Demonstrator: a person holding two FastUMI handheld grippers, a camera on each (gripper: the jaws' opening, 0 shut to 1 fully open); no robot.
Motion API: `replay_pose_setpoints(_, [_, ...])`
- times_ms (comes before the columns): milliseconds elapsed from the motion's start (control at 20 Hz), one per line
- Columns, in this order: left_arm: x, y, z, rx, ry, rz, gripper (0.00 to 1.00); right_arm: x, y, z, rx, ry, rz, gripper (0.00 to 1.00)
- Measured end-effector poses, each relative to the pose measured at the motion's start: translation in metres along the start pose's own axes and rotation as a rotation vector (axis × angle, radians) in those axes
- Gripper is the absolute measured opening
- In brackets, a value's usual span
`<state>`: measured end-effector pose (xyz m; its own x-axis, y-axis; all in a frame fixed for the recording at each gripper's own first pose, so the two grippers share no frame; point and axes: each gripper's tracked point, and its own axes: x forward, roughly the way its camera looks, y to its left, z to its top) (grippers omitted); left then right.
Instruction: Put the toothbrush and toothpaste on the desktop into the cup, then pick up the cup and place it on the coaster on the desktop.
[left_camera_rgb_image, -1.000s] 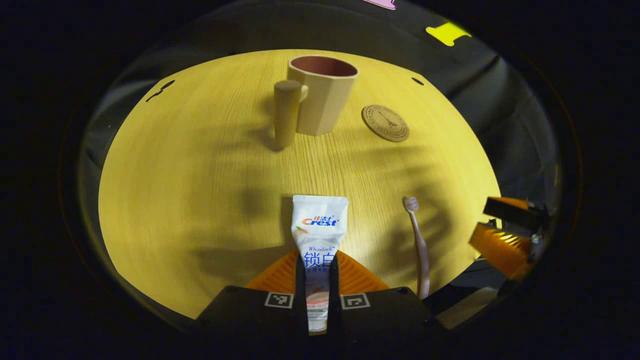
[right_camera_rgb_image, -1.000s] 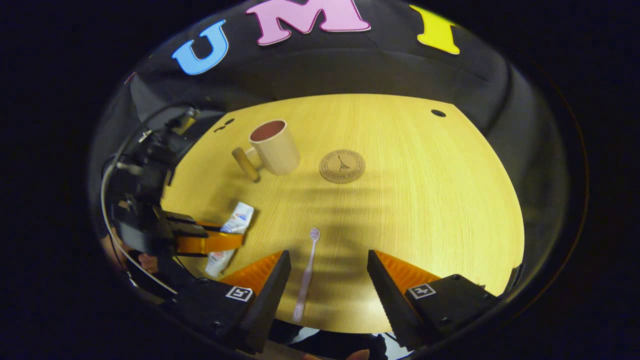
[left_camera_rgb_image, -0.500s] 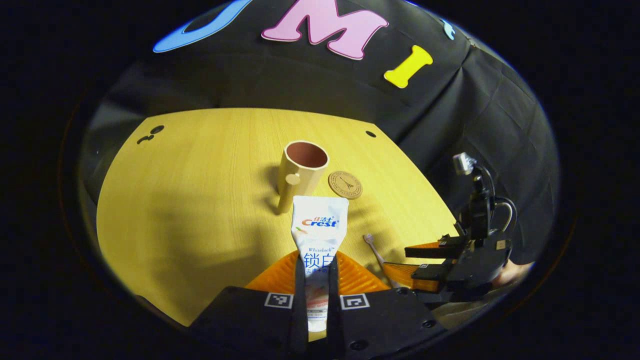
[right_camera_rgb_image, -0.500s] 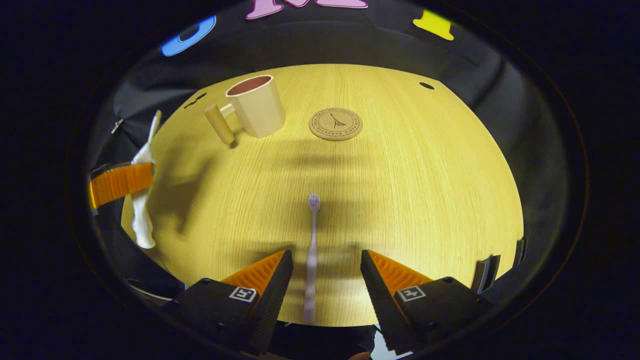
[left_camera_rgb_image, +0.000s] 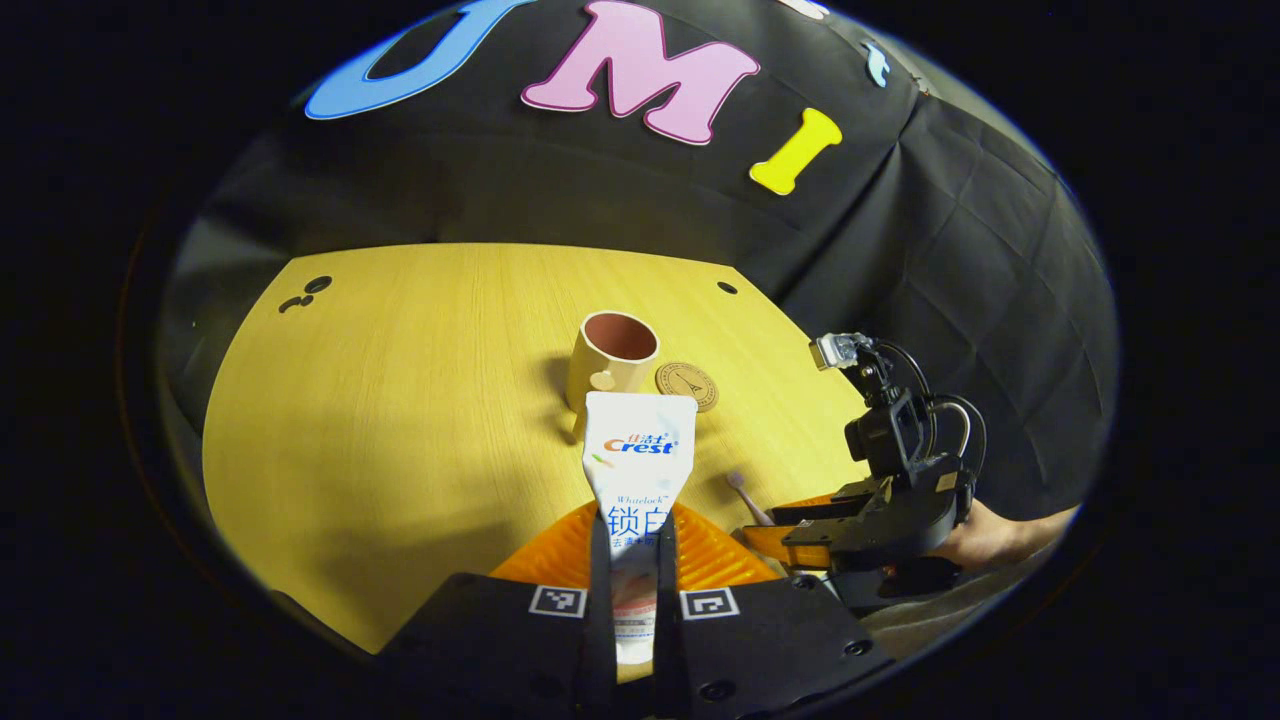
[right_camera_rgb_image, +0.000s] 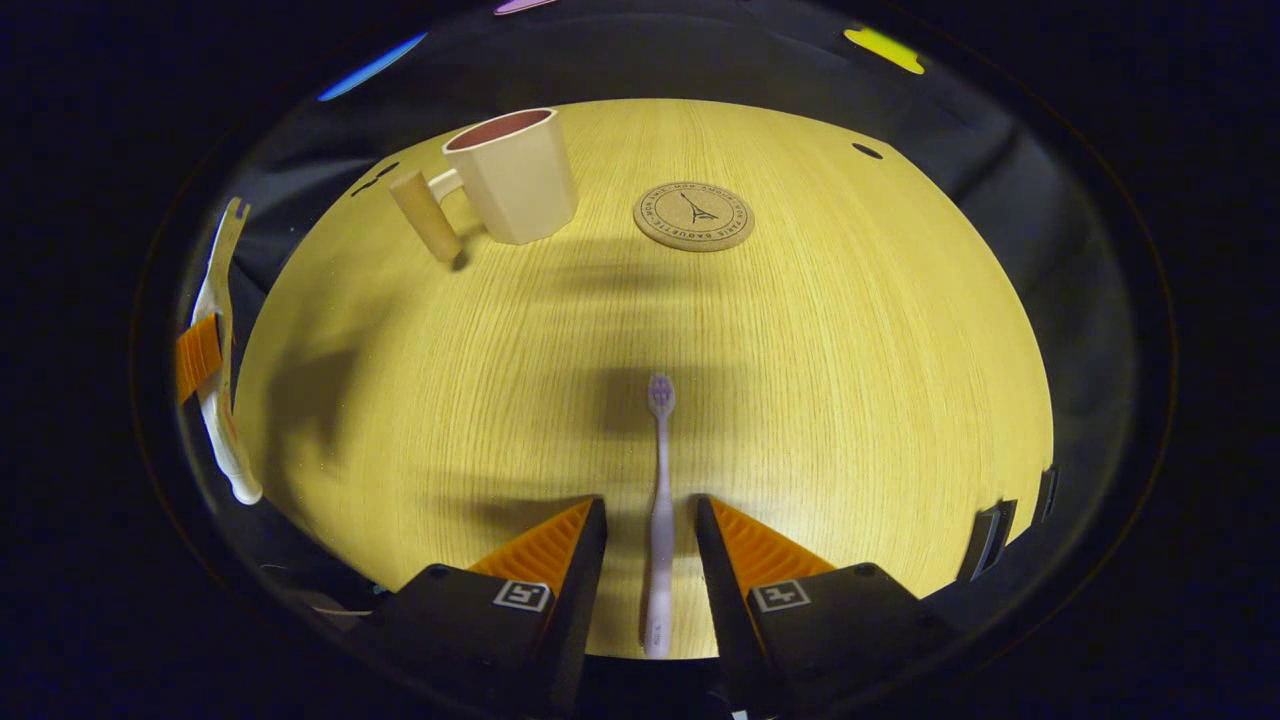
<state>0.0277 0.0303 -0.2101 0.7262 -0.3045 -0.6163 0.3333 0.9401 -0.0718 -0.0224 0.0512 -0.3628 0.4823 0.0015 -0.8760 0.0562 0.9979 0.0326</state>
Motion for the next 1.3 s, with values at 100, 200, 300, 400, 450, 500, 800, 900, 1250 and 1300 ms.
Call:
replay_pose_setpoints(100, [-0.001,0.0,0.0,0.011,-0.002,0.0,0.2,0.0,0.001,-0.001,0.004,-0.009,-0.011,0.58])
replay_pose_setpoints(200, [-0.004,-0.002,-0.003,0.022,-0.004,0.001,0.2,-0.002,0.003,-0.001,0.007,-0.022,-0.011,0.59])
replay_pose_setpoints(300, [-0.007,-0.004,-0.002,0.02,-0.012,-0.002,0.2,-0.001,0.005,-0.001,-0.009,-0.039,-0.01,0.43])
replay_pose_setpoints(400, [-0.009,-0.005,-0.004,0.012,-0.02,0.002,0.19,-0.001,0.008,-0.002,-0.022,-0.049,-0.016,0.18])
replay_pose_setpoints(450, [-0.01,-0.006,-0.003,0.009,-0.025,0.008,0.2,0.003,0.009,0.0,-0.028,-0.05,-0.021,0.07])
replay_pose_setpoints(500, [-0.007,-0.007,0.0,0.003,-0.031,0.016,0.2,-0.003,0.008,-0.001,-0.033,-0.053,-0.017,0.11])
replay_pose_setpoints(800, [-0.02,-0.01,0.012,-0.041,-0.097,0.043,0.2,-0.015,0.006,0.015,0.084,-0.151,0.094,0.0])
replay_pose_setpoints(900, [-0.022,-0.015,0.026,-0.049,-0.141,0.045,0.2,-0.031,0.005,0.032,0.105,-0.225,0.134,0.06])
replay_pose_setpoints(1250, [-0.029,-0.036,0.11,-0.086,-0.36,-0.015,0.19,-0.093,-0.001,0.08,0.211,-0.407,0.295,0.06])
replay_pose_setpoints(1300, [-0.026,-0.038,0.124,-0.089,-0.383,-0.027,0.19,-0.101,-0.005,0.084,0.225,-0.426,0.307,0.06])
